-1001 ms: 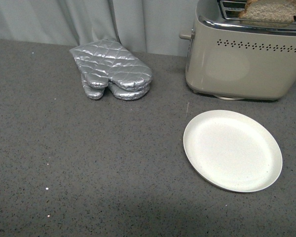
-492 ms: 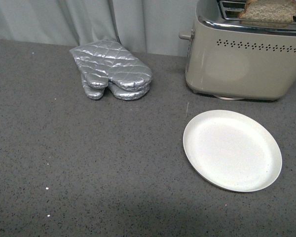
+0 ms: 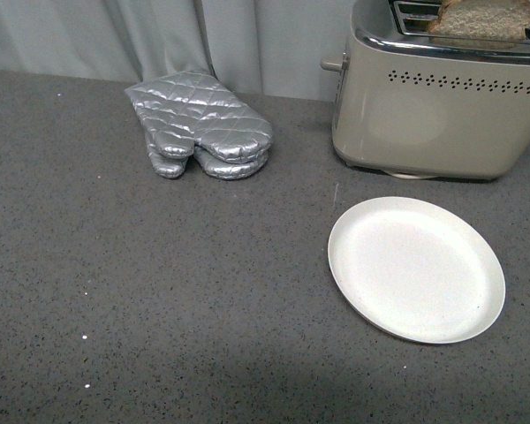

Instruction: Put bread into toaster

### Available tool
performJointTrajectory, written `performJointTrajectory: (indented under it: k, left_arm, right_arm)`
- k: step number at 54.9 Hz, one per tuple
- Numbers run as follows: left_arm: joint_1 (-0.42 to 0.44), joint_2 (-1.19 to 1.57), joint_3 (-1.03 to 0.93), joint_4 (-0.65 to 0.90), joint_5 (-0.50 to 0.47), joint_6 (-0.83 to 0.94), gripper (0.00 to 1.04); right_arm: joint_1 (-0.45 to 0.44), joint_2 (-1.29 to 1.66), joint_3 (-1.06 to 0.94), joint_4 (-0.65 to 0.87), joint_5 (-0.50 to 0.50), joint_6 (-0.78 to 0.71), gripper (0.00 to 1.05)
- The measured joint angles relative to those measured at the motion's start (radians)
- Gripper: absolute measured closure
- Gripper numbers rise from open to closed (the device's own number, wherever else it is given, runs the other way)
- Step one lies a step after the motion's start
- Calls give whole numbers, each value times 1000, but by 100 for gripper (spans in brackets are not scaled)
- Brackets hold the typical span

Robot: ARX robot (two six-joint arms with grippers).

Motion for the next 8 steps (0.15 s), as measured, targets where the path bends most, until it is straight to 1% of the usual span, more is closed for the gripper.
performJointTrajectory:
  k: [8]
  left_arm:
    - [0, 0, 0, 0, 0, 0, 7]
  right_arm:
    - [0, 0, 0, 0, 0, 0, 10]
